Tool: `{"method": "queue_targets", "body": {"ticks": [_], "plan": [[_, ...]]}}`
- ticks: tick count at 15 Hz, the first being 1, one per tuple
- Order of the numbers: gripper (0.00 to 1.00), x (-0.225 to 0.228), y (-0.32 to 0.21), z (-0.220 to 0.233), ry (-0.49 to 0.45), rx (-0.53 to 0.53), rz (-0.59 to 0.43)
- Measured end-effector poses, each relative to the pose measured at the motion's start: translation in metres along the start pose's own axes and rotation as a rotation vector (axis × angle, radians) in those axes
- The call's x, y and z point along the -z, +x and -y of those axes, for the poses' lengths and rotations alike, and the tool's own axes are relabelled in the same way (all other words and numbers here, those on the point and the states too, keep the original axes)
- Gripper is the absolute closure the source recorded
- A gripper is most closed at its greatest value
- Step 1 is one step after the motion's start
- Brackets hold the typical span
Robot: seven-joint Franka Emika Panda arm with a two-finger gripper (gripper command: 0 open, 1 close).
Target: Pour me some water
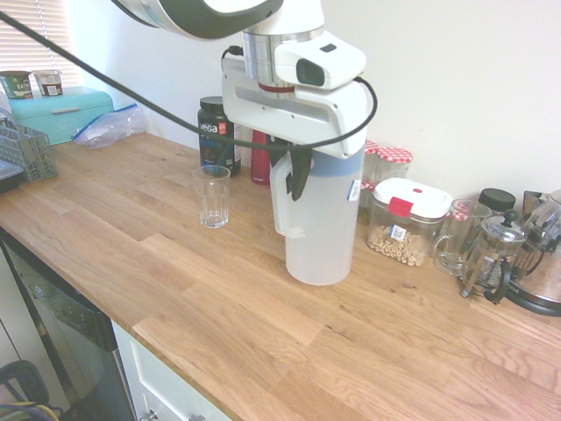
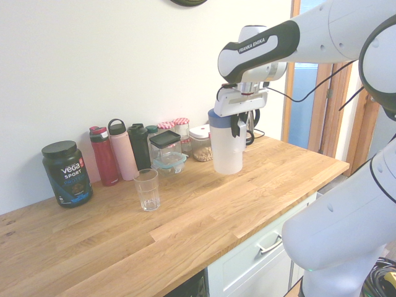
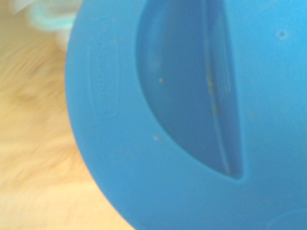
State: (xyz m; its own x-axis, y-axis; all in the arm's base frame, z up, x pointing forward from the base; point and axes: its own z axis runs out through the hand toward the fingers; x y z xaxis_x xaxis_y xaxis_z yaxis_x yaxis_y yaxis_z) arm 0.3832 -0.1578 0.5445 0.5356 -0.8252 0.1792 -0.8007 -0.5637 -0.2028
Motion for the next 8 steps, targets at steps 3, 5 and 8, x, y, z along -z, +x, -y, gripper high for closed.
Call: {"method": "queue_targets", "body": {"ticks": [3, 5, 8], "plan": [[1.00, -0.019, -0.001, -0.011, 0.015, -0.056, 0.005], [1.00, -0.024, -0.002, -0.012, 0.010, -0.066, 0.017], [1.00, -0.028, -0.004, -0.013, 0.005, -0.074, 0.024]]}}
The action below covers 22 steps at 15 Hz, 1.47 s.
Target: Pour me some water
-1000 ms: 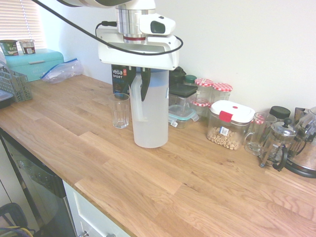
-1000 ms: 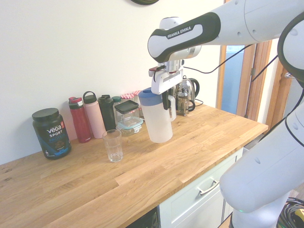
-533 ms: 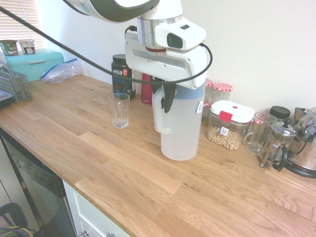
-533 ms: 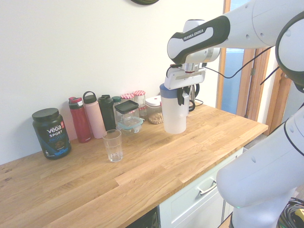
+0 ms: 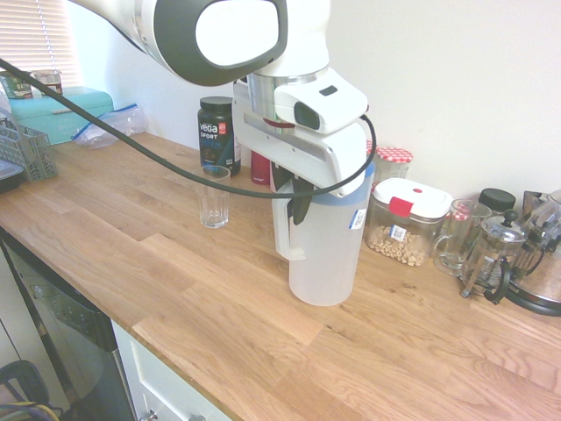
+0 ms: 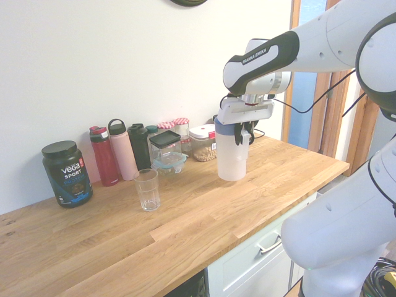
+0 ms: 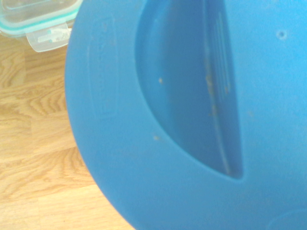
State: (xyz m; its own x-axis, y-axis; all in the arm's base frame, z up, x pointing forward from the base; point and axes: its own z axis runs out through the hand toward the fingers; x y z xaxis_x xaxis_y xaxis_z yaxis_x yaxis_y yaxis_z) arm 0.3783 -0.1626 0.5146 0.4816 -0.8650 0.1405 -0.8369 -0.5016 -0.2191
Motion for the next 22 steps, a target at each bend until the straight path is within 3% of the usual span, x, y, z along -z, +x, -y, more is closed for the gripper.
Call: {"method": "queue_targets", "body": {"ticks": [8, 9, 22], "plan": [[1.00, -0.015, 0.000, -0.008, -0.027, -0.088, 0.008], [0.00, -0.017, 0.000, -0.008, -0.028, -0.091, 0.008], [0.00, -0.027, 0.005, -0.007, -0.038, -0.115, 0.006]]}}
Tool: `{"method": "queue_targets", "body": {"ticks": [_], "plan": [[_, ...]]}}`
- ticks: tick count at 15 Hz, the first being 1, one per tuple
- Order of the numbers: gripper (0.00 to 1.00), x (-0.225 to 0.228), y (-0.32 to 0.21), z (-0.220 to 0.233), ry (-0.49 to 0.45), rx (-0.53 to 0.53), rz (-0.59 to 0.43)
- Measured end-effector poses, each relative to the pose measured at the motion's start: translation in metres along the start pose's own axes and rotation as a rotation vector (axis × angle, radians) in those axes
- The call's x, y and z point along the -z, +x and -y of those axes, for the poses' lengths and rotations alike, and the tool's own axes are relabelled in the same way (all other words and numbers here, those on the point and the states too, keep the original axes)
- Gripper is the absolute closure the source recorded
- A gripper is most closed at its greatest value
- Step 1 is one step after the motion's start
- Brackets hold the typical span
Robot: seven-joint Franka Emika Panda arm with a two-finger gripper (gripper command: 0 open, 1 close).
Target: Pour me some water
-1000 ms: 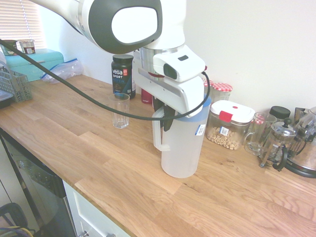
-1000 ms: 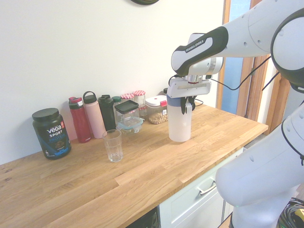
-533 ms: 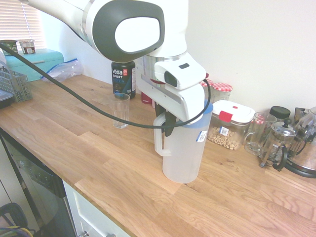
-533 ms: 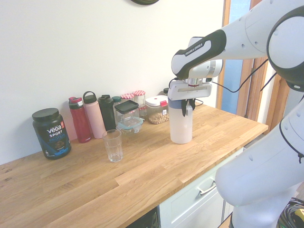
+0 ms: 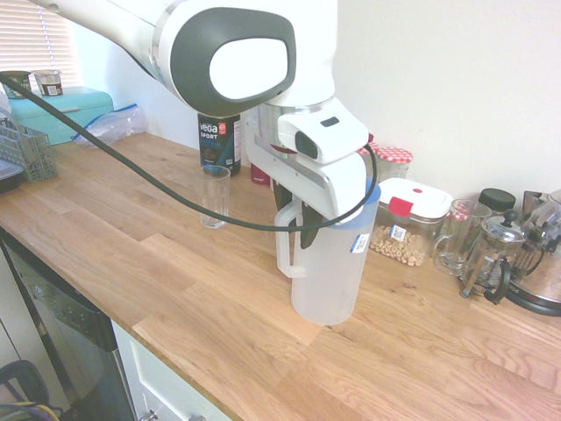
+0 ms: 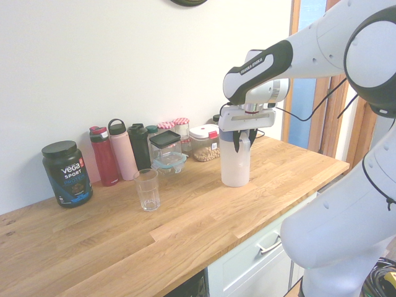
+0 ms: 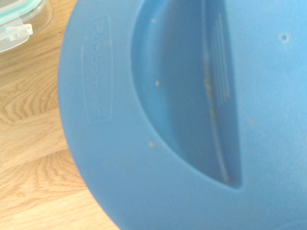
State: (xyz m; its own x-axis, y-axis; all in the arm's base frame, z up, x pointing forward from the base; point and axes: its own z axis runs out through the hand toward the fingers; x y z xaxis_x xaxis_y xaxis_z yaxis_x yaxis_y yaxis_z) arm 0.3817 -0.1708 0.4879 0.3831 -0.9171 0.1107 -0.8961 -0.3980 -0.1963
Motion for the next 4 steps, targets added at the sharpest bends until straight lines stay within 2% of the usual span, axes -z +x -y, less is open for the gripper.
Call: {"method": "queue_targets", "body": {"ticks": [4], "plan": [[0.00, 0.035, -0.025, -0.008, -0.046, 0.019, 0.015]]}}
